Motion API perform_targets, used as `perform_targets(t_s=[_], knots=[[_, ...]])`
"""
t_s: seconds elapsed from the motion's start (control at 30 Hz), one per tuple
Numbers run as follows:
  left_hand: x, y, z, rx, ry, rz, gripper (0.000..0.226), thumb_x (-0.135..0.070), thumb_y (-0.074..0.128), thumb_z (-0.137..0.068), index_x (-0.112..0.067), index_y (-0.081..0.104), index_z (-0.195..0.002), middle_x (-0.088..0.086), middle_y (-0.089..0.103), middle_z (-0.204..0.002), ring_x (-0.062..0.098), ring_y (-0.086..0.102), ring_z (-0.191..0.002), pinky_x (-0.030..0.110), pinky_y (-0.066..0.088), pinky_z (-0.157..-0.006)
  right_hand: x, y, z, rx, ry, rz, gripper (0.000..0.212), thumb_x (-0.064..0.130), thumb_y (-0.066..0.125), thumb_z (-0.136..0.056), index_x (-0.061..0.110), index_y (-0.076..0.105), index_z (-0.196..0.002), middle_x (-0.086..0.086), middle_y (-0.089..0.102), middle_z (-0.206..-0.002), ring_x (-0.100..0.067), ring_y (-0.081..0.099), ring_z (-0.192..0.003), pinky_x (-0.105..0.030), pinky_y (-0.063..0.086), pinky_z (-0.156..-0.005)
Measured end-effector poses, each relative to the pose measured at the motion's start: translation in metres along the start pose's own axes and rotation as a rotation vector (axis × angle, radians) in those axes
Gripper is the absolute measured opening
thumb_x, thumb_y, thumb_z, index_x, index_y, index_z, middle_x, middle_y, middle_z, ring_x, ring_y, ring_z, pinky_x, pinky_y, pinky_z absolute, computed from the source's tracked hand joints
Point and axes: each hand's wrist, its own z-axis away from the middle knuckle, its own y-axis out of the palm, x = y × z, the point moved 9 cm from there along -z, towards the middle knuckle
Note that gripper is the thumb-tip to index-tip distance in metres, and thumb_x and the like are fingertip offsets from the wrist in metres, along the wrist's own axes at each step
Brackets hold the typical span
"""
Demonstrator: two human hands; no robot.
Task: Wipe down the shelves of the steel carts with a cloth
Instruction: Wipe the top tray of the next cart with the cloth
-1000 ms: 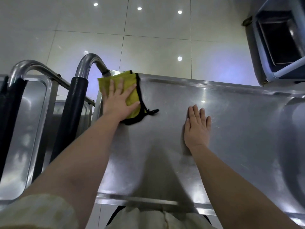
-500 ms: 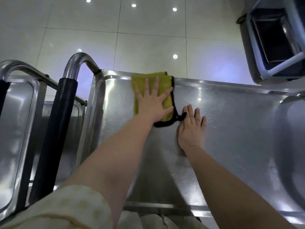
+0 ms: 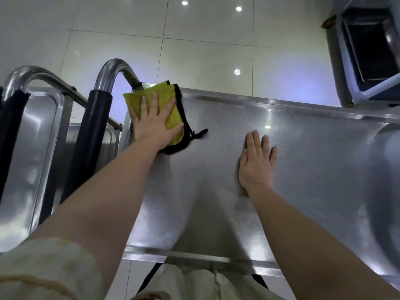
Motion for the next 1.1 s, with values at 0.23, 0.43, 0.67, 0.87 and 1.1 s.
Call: perform_targets(t_s=[0.23, 0.43, 0.67, 0.87, 1.1], knots=[[-0.003, 0.034, 0.107, -0.035, 0.141, -0.013, 0.078, -0.081, 0.017, -0.082, -0.05, -0.01, -0.149, 0.004, -0.012, -0.163, 0.038, -0.008, -0.148, 0.071, 0.001, -0.11, 0.0, -0.002, -0.001, -0.01, 0.021, 0.022, 0.054, 0.03, 0.022, -0.103, 0.025, 0.011, -0.156, 0.01, 0.004, -0.163, -0.018, -0.004, -0.15, -0.043, -0.009, -0.12], [0.014, 0.081, 0.242, -0.016, 0.174, -0.01, 0.081, -0.079, 0.027, -0.083, -0.044, 0.004, -0.153, 0.009, -0.006, -0.163, 0.042, -0.006, -0.147, 0.074, 0.006, -0.107, -0.002, -0.002, 0.002, -0.023, 0.002, 0.007, 0.054, 0.029, 0.023, -0.103, 0.024, 0.013, -0.156, 0.008, 0.006, -0.163, -0.019, -0.002, -0.151, -0.043, -0.008, -0.12], [-0.01, 0.071, 0.229, -0.016, 0.289, -0.047, 0.08, -0.078, 0.032, -0.08, -0.05, 0.008, -0.15, 0.009, 0.005, -0.163, 0.045, 0.001, -0.147, 0.075, 0.006, -0.105, 0.003, 0.002, 0.003, -0.035, -0.017, 0.02, 0.06, 0.033, 0.014, -0.098, 0.02, 0.014, -0.156, 0.006, 0.009, -0.163, -0.022, 0.0, -0.151, -0.046, -0.005, -0.121], [-0.102, 0.028, 0.068, -0.008, 0.281, -0.064, 0.079, -0.082, 0.02, -0.08, -0.054, -0.011, -0.147, 0.003, -0.018, -0.162, 0.041, -0.018, -0.145, 0.072, -0.009, -0.106, 0.007, 0.004, 0.001, -0.035, -0.029, -0.005, 0.062, 0.031, 0.01, -0.095, 0.016, 0.017, -0.155, 0.0, 0.011, -0.163, -0.026, 0.003, -0.15, -0.048, -0.007, -0.119], [-0.159, 0.013, 0.018, -0.027, 0.294, -0.049, 0.076, -0.081, 0.016, -0.083, -0.051, -0.007, -0.149, 0.002, -0.014, -0.163, 0.041, -0.016, -0.146, 0.072, -0.008, -0.107, -0.003, -0.006, -0.008, -0.069, -0.072, -0.157, 0.061, 0.016, 0.025, -0.091, 0.012, 0.028, -0.152, -0.003, 0.019, -0.161, -0.027, 0.007, -0.15, -0.048, -0.008, -0.12]])
